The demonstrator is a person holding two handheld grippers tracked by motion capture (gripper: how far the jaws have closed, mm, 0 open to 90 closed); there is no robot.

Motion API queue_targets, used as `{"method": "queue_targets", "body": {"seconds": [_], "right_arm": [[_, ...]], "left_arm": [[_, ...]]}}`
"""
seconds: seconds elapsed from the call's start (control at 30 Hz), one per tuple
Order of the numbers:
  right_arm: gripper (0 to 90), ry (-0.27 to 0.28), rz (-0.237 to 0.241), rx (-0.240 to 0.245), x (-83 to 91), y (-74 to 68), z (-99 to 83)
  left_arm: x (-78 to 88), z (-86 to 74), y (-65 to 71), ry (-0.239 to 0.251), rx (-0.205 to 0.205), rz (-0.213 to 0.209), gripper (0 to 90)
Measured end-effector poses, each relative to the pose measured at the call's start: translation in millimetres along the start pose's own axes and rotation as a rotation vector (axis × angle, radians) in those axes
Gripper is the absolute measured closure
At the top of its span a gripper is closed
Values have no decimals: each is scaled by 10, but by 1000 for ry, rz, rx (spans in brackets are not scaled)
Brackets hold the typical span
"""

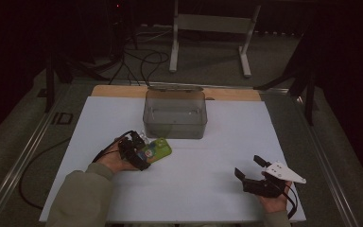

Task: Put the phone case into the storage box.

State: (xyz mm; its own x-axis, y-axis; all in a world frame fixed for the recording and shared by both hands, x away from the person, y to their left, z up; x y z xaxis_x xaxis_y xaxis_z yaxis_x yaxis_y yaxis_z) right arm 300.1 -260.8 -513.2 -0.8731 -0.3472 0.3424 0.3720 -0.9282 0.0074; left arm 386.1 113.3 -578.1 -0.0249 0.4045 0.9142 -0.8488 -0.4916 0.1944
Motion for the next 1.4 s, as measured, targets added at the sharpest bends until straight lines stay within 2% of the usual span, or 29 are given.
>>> {"method": "queue_targets", "body": {"seconds": [0.07, 0.37, 0.53, 0.83, 1.17, 1.4], "right_arm": [[88, -2, 1, 0, 1, 0, -1], [87, -9, 0, -6, -7, 4, -10], [87, -12, 1, -6, -12, 9, -15], [87, -20, 5, -14, -16, 4, -21], [87, -22, 5, -13, -26, 3, -27], [87, -28, 9, -16, -33, -5, -34]], "left_arm": [[5, -1, 7, 3, 0, 1, 155], [17, 0, 22, -2, 9, 1, 170], [38, -11, 31, 40, 42, -28, 171], [44, -27, 66, 72, 47, -26, 171], [150, 3, 134, 137, 46, -5, 170], [246, 29, 159, 189, 42, 31, 170]]}}
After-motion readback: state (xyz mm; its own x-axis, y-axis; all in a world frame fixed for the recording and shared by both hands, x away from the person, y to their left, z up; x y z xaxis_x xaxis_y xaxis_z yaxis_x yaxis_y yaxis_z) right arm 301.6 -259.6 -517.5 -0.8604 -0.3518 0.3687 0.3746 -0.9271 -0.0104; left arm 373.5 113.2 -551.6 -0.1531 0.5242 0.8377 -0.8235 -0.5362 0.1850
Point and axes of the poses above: each handheld gripper's, and its own axes: x roughly backward along the jaws, z roughly out of its top, y roughly to its right, the point moved 8 cm from there along -x, roughly forward along the jaws, and after that the axes turned 11 degrees about -z, right-handed, at the moved point
